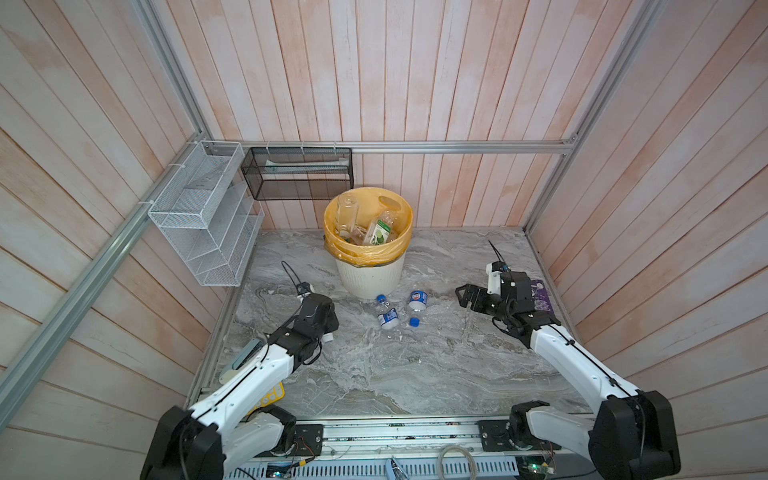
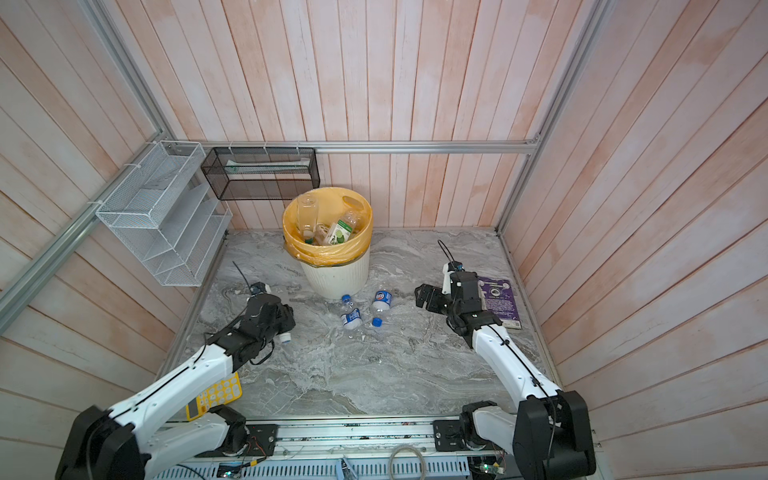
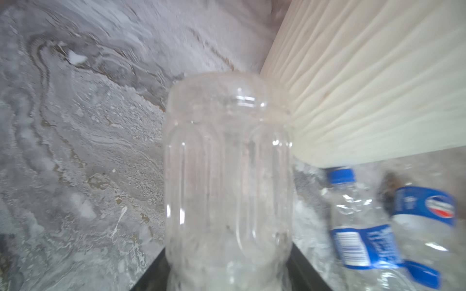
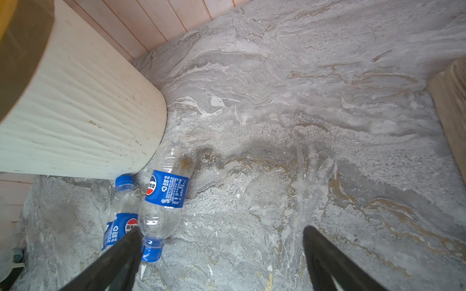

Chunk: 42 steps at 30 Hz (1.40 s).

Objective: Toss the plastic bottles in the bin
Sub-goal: 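Lift the clear bottle with the left gripper over the bin and release, then grasp the blue-label Pepsi bottle with the right gripper while the left gripper withdraws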

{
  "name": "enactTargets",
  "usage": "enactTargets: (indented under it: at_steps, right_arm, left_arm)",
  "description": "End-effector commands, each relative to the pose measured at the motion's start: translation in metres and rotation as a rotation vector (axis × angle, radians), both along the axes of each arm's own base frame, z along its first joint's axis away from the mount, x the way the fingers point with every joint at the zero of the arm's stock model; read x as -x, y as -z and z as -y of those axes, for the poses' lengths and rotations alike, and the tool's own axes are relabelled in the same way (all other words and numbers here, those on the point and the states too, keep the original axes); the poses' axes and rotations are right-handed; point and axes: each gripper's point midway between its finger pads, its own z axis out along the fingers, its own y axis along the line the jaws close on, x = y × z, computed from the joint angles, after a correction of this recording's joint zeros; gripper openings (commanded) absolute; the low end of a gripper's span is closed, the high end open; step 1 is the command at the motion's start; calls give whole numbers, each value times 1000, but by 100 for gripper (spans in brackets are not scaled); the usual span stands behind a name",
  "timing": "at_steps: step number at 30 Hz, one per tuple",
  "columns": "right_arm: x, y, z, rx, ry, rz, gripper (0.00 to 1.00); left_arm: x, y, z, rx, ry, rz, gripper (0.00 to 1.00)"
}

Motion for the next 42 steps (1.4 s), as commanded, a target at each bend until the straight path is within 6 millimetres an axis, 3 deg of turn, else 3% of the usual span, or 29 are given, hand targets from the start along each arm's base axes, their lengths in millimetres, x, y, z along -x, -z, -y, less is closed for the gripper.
enactTargets:
  at_steps: [1,5,8,11,14,16,18,22,25,34,39,42]
  right_arm:
    - [0,8,-3,-18,-8,-15,99]
    - [4,14,-11,-53,-42,-32,98]
    - [4,15,-15,-84,-52,-33,98]
    - [5,14,-20,-113,-68,-31,97]
    - [7,12,-24,-121,-78,-27,97]
    - [8,10,-24,-119,-78,-23,97]
    - [10,10,-23,-113,-76,-25,97]
    - [11,9,-22,-111,-73,-25,98]
    - [10,8,-20,-104,-64,-26,98]
    - [9,18,-19,-89,-51,-56,98]
    - [7,22,-25,-84,-58,-63,98]
    - [5,25,-34,-78,-72,-77,99]
  left_arm:
    - [16,-47,-20,85,-85,166,55]
    - [21,-139,-27,70,-51,392,53]
    - [5,-198,-14,1,21,466,53]
    - [-27,-245,19,-31,147,517,53]
    - [-64,-275,67,-39,294,532,54]
    - [-86,-278,105,-85,393,475,60]
    - [-106,-265,136,-137,457,377,69]
    - [-133,-237,146,-174,436,289,91]
    - [-136,-238,137,-188,384,304,100]
    - [-104,-263,102,-173,279,406,100]
    - [-86,-249,86,-194,258,388,100]
    - [-73,-228,72,-203,225,363,100]
